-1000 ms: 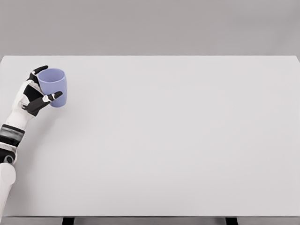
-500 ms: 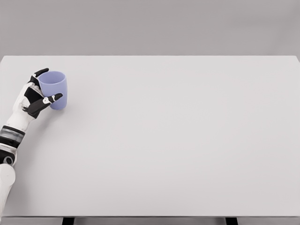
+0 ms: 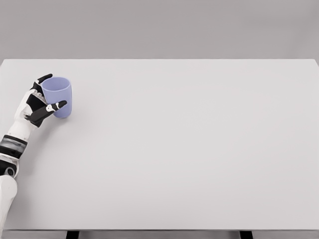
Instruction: Flip the cup with left arm and place it on the table
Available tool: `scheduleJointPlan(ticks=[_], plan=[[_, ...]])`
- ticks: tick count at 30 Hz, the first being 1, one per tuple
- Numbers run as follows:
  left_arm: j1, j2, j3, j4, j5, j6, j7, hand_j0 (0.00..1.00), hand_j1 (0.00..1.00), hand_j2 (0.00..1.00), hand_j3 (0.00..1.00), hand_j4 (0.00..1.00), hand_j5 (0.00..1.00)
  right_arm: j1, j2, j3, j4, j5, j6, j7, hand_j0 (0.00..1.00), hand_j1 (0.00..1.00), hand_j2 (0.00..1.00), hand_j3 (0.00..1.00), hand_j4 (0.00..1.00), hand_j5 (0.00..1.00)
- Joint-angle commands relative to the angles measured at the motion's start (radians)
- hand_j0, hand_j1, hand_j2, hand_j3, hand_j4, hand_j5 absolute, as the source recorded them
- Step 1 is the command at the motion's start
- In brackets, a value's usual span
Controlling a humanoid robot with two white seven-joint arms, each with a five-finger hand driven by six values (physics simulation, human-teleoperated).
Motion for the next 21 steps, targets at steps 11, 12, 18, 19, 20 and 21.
scheduleJointPlan(ticks=[11, 12, 18, 19, 20, 21], plan=[[0.005, 0.004, 0.0, -0.009, 0.004, -0.003, 0.0, 0.75, 0.75, 0.75, 0.75, 0.75, 0.75, 0.0, 0.0, 0.0, 0.0, 0.0, 0.001, 0.0, 1.0, 1.0, 1.0, 1.0, 1.0, 1.0], [0.005, 0.004, 0.0, -0.009, 0.004, -0.003, 0.0, 0.77, 0.77, 0.77, 0.77, 0.77, 0.77, 0.0, 0.0, 0.0, 0.0, 0.0, 0.0, 0.0, 1.0, 1.0, 1.0, 1.0, 1.0, 1.0], [0.008, 0.004, 0.0, -0.012, 0.003, -0.003, 0.0, 0.83, 0.83, 0.83, 0.83, 0.83, 0.83, 0.0, 0.0, 0.0, 0.001, 0.0, 0.0, 0.0, 1.0, 1.0, 1.0, 1.0, 1.0, 1.0], [0.008, 0.004, 0.0, -0.012, 0.003, -0.004, 0.0, 0.85, 0.85, 0.85, 0.85, 0.85, 0.85, 0.0, 0.0, 0.0, 0.001, 0.0, 0.0, 0.0, 1.0, 1.0, 1.0, 1.0, 1.0, 1.0], [0.008, 0.004, 0.0, -0.012, 0.003, -0.004, 0.0, 0.86, 0.86, 0.86, 0.86, 0.86, 0.86, 0.0, 0.0, 0.0, 0.0, 0.0, 0.0, 0.0, 1.0, 1.0, 1.0, 1.0, 1.0, 1.0], [0.008, 0.004, 0.0, -0.012, 0.003, -0.004, 0.0, 0.87, 0.87, 0.87, 0.87, 0.87, 0.87, 0.0, 0.0, 0.0, 0.0, 0.0, 0.0, 0.0, 1.0, 1.0, 1.0, 1.0, 1.0, 1.0]])
